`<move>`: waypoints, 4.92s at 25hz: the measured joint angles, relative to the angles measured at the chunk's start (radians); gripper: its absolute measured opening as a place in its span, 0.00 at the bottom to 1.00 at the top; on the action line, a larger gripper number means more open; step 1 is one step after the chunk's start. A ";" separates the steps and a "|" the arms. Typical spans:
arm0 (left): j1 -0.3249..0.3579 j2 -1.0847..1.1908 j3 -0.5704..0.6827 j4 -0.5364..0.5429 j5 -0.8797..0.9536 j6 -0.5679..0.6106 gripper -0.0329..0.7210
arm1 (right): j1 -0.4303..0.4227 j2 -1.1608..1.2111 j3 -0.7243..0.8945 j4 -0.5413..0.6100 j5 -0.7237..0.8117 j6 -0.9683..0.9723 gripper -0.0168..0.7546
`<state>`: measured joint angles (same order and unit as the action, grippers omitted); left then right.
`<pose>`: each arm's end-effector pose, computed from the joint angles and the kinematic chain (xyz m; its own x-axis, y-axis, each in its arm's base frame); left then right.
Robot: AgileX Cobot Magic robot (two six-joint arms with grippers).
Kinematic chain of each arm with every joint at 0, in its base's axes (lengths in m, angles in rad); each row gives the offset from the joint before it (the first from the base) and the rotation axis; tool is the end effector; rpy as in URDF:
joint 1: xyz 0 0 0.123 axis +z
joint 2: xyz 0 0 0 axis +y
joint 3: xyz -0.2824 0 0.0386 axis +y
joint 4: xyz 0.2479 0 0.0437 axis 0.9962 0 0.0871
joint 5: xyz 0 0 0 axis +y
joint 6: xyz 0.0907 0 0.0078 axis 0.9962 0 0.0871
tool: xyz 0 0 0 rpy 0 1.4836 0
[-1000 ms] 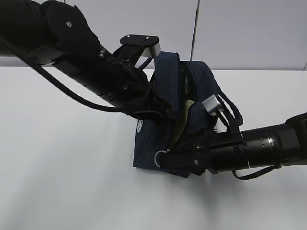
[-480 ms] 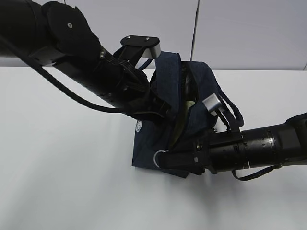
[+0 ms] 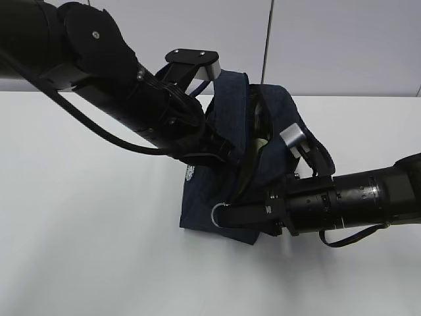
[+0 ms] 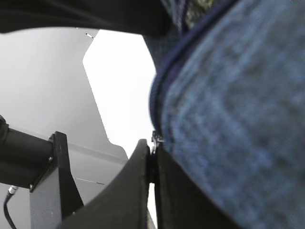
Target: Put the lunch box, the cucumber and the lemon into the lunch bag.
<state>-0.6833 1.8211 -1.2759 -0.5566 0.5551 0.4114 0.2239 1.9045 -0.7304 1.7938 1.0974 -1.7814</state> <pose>0.2889 -0.2680 0.2250 -0.6807 0.4613 -0.5691 0.6842 0.6780 -0.2687 0.2751 0.1438 0.1371 -0.7843 -0.0521 -0.6182 -0.5925 0.3584 0.7215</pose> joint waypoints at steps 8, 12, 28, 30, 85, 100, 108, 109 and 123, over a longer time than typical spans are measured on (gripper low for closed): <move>0.002 0.002 0.000 0.012 0.005 0.000 0.04 | 0.000 -0.051 0.000 0.004 0.001 0.123 0.02; 0.002 0.002 0.000 0.015 0.007 0.000 0.04 | 0.000 -0.057 0.000 0.004 0.001 0.152 0.02; 0.002 0.002 0.000 0.015 0.007 0.000 0.04 | 0.000 -0.144 -0.063 -0.026 -0.005 0.247 0.02; 0.002 0.002 0.000 0.015 0.007 0.000 0.04 | 0.000 -0.144 -0.063 -0.033 -0.005 0.251 0.02; 0.094 -0.338 0.297 -0.016 0.049 0.112 0.66 | 0.000 -0.151 -0.093 -0.019 0.033 0.262 0.02; 0.094 -0.328 0.297 -0.111 -0.038 0.191 0.65 | 0.000 -0.151 -0.164 -0.019 0.035 0.294 0.02; 0.094 -0.271 0.297 -0.161 -0.105 0.193 0.64 | 0.000 -0.151 -0.164 -0.019 0.037 0.294 0.02; 0.094 -0.269 0.297 -0.166 -0.110 0.193 0.63 | 0.000 -0.151 -0.164 -0.019 0.037 0.294 0.02; 0.094 -0.213 0.297 -0.215 -0.126 0.194 0.16 | 0.000 -0.151 -0.164 -0.019 0.037 0.296 0.02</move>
<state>-0.5897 1.6079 -0.9792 -0.7721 0.4291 0.6056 0.2239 1.7532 -0.8945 1.7749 1.1346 -1.4855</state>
